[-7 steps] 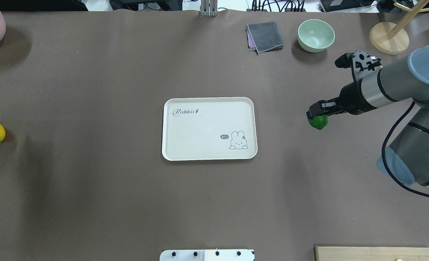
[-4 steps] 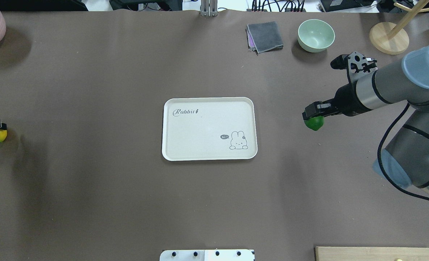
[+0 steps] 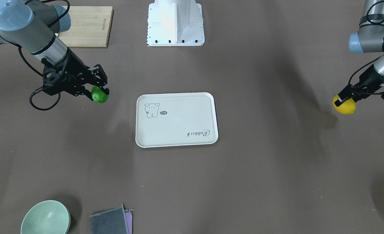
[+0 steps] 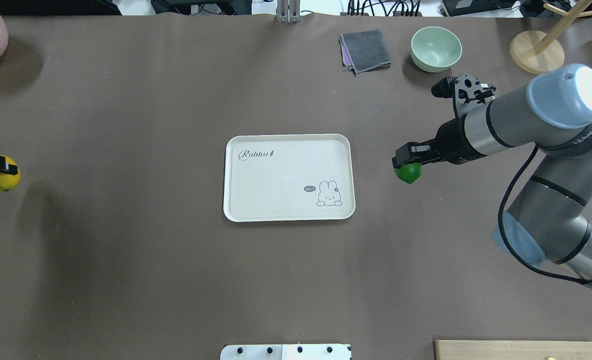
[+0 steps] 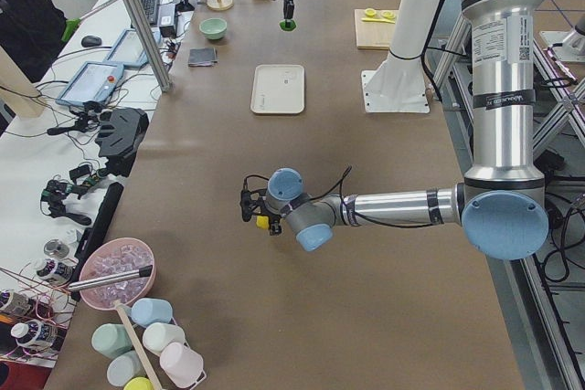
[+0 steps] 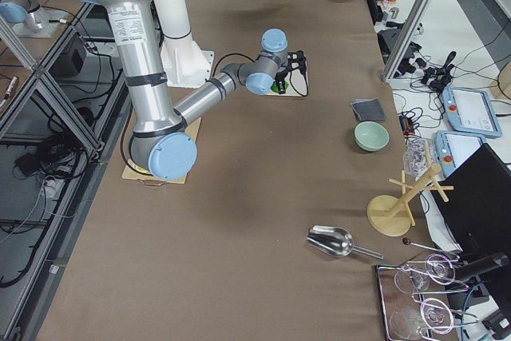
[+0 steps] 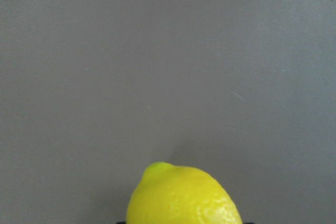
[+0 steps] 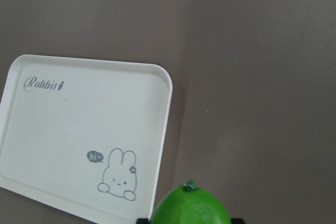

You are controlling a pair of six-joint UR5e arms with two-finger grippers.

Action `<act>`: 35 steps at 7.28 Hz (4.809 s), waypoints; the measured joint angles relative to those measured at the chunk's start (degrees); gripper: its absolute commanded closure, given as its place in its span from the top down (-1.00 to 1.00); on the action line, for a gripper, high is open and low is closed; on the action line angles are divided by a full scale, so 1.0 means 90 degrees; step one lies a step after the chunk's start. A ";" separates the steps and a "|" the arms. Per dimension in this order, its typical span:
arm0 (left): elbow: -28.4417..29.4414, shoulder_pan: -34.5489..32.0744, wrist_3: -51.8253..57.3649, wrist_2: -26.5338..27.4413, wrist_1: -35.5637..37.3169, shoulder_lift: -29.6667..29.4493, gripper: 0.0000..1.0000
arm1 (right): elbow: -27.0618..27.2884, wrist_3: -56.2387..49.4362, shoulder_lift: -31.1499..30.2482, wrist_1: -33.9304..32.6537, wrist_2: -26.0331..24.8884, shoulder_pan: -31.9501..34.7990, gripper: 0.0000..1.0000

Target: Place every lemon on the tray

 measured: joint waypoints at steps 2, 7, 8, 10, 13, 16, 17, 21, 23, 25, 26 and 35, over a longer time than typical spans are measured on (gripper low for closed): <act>-0.0877 0.0030 -0.0659 -0.0152 0.1149 -0.0788 -1.00 | -0.0248 0.0206 0.0357 0.0004 -0.0430 -0.0399 -1.00; -0.1141 0.2122 -0.2414 0.1355 0.2511 -0.2958 -1.00 | -0.2103 0.0523 0.1904 0.0075 -0.1066 -0.0762 -1.00; -0.1136 0.2463 -0.2565 0.1634 0.2706 -0.3201 -1.00 | -0.2223 0.0544 0.1967 0.0082 -0.1174 -0.0871 -1.00; -0.1024 0.3050 -0.2771 0.2149 0.2973 -0.3652 -1.00 | -0.2347 0.0706 0.2009 0.0090 -0.1326 -0.1078 0.03; -0.0664 0.3495 -0.2868 0.2611 0.3069 -0.4159 -1.00 | -0.2381 0.1183 0.2139 0.0087 -0.1473 -0.1180 1.00; -0.0087 0.3713 -0.2955 0.2945 0.3032 -0.4512 0.71 | -0.2196 0.1355 0.2190 0.0059 -0.1280 -0.0843 1.00; -0.0019 0.3734 -0.2940 0.3001 0.3024 -0.4528 0.95 | -0.2121 0.1340 0.2191 0.0031 -0.1053 -0.0672 1.00; -0.0651 0.3460 -0.2142 0.3146 0.3330 -0.4370 0.96 | -0.1945 0.0434 0.1985 -0.0464 0.0207 0.0489 1.00; -0.1854 0.2821 -0.0379 0.2838 0.4829 -0.3976 0.96 | -0.1653 -0.1178 0.1326 -0.0852 0.0546 0.1174 1.00; -0.2638 0.2002 0.1565 0.2647 0.5738 -0.3289 0.96 | -0.1603 -0.2995 0.0494 -0.0928 0.0908 0.2057 1.00; -0.2847 0.1514 0.2013 0.2571 0.5419 -0.2578 0.96 | -0.1698 -0.3620 0.0177 -0.0927 0.1049 0.2401 1.00; -0.1814 -0.2558 0.6562 0.0305 0.4664 0.0102 0.96 | -0.2025 -0.7545 -0.2117 -0.1592 0.1471 0.5062 1.00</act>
